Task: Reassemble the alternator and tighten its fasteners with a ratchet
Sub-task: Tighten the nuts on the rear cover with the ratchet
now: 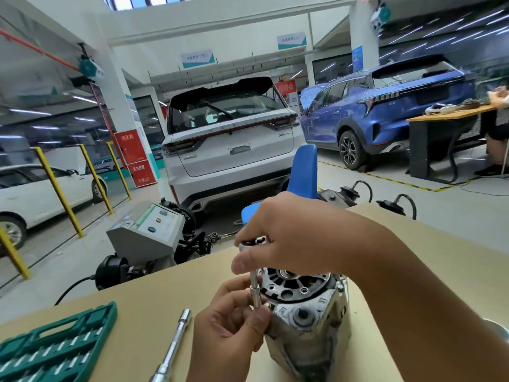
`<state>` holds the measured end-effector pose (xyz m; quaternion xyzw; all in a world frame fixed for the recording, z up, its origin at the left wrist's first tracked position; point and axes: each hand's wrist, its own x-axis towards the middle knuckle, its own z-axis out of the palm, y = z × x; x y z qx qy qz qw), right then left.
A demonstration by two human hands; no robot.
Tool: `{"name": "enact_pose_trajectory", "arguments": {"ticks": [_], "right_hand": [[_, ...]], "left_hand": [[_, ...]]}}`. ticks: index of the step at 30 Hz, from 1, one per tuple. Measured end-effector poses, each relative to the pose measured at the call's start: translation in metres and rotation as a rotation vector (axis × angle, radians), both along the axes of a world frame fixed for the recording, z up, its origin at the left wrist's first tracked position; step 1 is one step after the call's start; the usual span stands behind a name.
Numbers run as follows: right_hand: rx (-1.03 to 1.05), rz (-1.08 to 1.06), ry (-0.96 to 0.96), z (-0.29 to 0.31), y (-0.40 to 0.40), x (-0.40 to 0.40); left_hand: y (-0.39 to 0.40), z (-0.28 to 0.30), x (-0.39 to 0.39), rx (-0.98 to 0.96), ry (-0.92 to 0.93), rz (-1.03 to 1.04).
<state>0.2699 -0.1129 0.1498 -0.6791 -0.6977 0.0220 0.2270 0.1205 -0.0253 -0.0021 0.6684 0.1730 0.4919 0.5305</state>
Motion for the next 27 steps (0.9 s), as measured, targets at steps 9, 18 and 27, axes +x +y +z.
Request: {"name": "enact_pose_trajectory", "arguments": {"ticks": [9, 18, 27], "right_hand": [[0.027, 0.024, 0.012, 0.007, -0.008, 0.003], [0.006, 0.043, 0.013, 0.008, -0.011, 0.006], [0.023, 0.022, -0.038, 0.007, -0.014, 0.006]], "left_hand": [[0.000, -0.004, 0.001, 0.059, 0.002, 0.011], [-0.009, 0.002, 0.001, 0.070, 0.039, 0.029], [-0.013, 0.004, -0.002, 0.082, 0.073, 0.011]]}}
